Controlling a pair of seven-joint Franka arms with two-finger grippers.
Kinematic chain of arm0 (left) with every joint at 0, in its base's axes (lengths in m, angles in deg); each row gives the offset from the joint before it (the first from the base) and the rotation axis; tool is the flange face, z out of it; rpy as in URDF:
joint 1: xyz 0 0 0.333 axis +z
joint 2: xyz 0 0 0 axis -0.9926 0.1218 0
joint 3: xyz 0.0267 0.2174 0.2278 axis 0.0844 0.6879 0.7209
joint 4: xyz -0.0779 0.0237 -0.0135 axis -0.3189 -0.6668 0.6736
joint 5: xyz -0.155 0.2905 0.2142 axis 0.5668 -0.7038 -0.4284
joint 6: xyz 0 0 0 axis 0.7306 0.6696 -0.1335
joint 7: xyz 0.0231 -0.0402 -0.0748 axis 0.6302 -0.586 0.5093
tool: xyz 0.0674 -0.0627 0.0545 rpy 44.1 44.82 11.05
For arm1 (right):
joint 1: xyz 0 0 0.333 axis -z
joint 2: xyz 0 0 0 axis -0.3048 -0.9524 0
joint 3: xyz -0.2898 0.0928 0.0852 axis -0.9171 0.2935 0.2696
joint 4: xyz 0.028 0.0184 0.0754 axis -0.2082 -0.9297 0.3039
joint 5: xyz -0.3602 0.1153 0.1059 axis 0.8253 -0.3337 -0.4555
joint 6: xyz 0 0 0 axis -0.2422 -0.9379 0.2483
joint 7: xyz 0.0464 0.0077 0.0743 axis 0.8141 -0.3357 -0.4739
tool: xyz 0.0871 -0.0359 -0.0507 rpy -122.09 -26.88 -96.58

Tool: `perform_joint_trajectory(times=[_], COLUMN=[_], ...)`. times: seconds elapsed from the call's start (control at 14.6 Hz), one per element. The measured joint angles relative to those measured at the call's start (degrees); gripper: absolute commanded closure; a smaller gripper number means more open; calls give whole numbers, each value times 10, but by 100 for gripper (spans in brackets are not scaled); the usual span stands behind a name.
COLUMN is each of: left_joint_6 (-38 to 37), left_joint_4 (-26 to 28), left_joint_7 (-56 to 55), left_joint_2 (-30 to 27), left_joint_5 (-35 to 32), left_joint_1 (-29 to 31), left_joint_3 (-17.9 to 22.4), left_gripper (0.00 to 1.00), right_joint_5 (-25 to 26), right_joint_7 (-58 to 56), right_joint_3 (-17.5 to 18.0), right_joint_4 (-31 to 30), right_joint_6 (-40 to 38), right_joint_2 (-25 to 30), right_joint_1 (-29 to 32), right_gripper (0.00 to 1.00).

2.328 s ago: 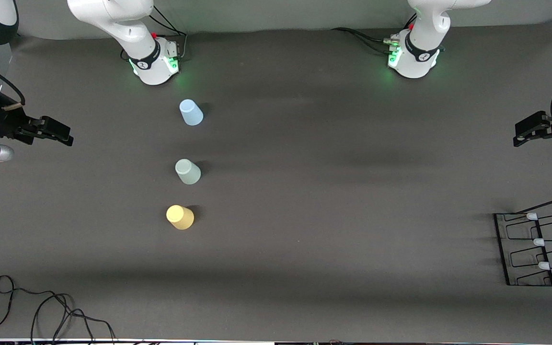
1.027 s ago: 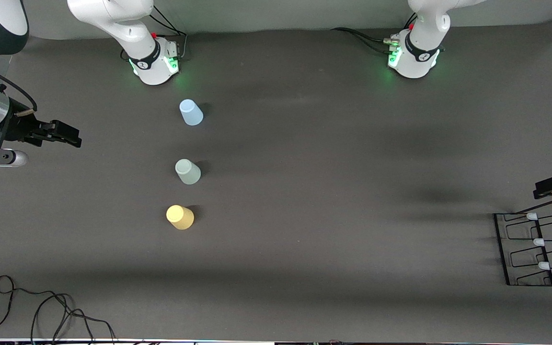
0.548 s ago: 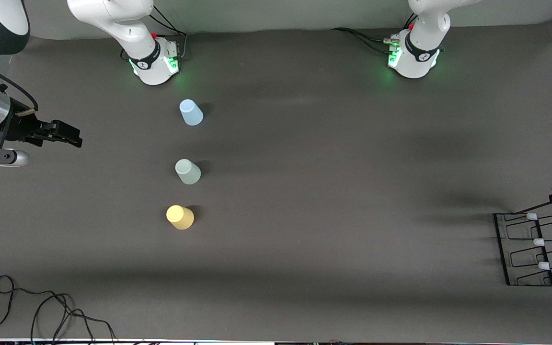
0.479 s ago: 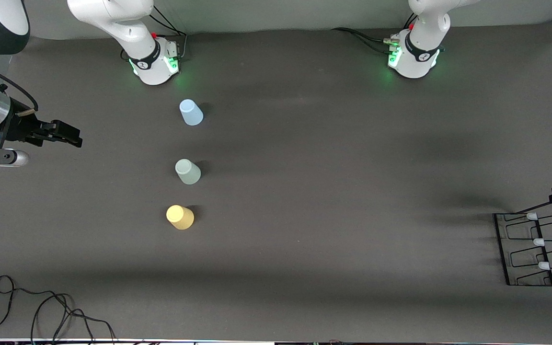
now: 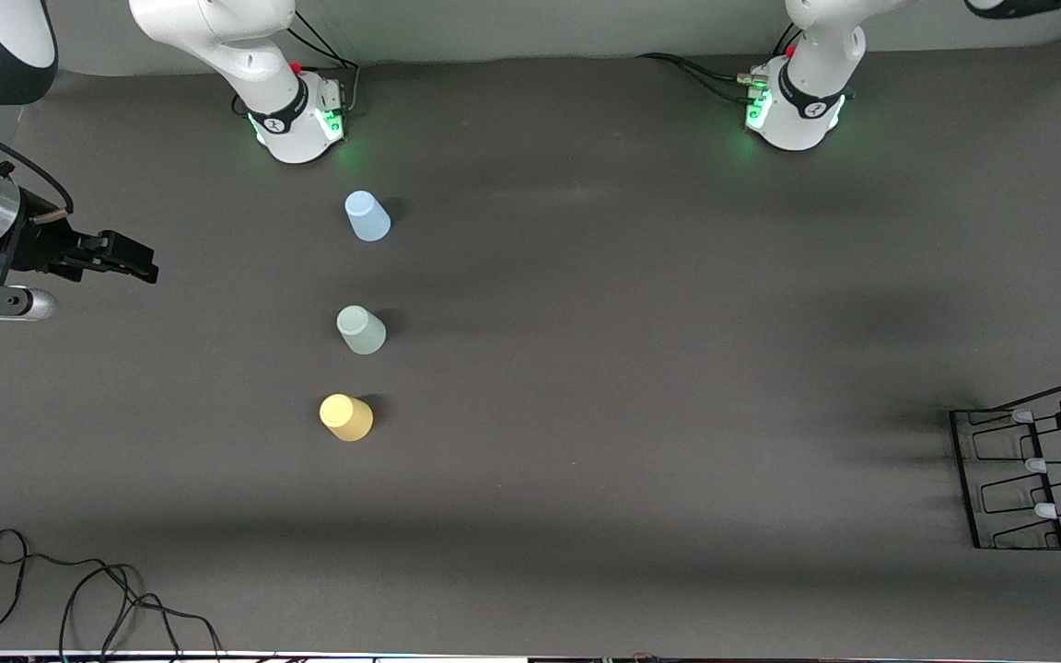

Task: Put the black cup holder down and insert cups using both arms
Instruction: 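Lower the left gripper and grasp the holder's wooden rod, then lift the holder with the left gripper and carry it toward the cups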

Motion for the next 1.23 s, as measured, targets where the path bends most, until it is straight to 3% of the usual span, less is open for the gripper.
perform_joint_trajectory(times=[0.27,0.55,0.96,1.1,1.23], left_joint_6=[6,6,6,6,5], left_joint_4=[-42,-60,-71,-71,-72], left_joint_7=[0,0,0,0,0], left_joint_2=[46,57,63,63,63], left_joint_5=[0,0,0,0,0], left_joint_1=[11,10,8,8,8], left_joint_3=[0,-4,-6,-6,-7], left_gripper=[61,90,93,100,100], right_joint_5=[0,0,0,0,0], right_joint_7=[0,0,0,0,0], right_joint_3=[0,0,0,0,0], right_joint_4=[0,0,0,0,0], right_joint_6=[0,0,0,0,0], right_joint_2=[0,0,0,0,0], right_joint_1=[0,0,0,0,0], right_gripper=[0,0,0,0,0])
